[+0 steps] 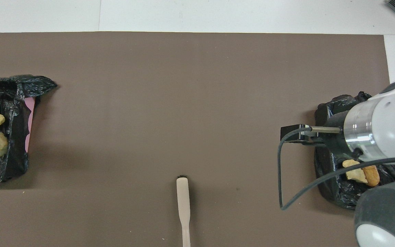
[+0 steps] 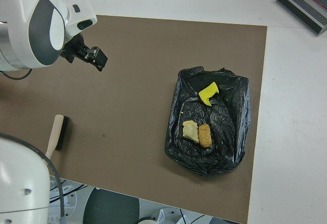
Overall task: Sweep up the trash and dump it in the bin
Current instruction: 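Tip the loaded dustpan over the black bag with the left gripper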
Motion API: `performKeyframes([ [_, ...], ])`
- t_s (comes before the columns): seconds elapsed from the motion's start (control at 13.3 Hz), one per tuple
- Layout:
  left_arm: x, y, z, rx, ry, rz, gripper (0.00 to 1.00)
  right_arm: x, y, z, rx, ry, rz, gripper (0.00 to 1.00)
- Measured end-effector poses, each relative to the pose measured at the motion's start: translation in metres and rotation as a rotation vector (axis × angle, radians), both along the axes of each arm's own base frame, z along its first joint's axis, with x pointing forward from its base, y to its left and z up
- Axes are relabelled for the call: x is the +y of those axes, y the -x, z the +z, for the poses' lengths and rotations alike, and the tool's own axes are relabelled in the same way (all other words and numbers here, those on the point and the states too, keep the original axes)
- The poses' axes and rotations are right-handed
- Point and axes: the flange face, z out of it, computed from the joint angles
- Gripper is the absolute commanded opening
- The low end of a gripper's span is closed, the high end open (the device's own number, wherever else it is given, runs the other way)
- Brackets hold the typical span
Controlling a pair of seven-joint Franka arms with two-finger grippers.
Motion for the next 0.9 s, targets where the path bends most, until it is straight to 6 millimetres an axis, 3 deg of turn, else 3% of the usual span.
performKeyframes([
  [0.22,0.001,0.008,0.018,-0.02,-0.026,0.002,0.0,-0.021,-0.029,0.01,-0.034,0.092,0.06,1.0],
  [0.45,-0.003,0.012,0.025,-0.021,-0.026,0.012,0.0,-0.048,-0.043,0.009,-0.036,0.108,0.093,1.0],
  [0.75,-0.021,0.013,0.01,-0.008,0.114,0.062,0.0,-0.087,-0.04,0.002,0.011,0.116,0.154,1.0],
  [0.9,-0.031,0.016,-0.004,-0.006,0.267,0.117,0.0,-0.092,-0.039,0.0,0.015,0.115,0.166,1.0],
])
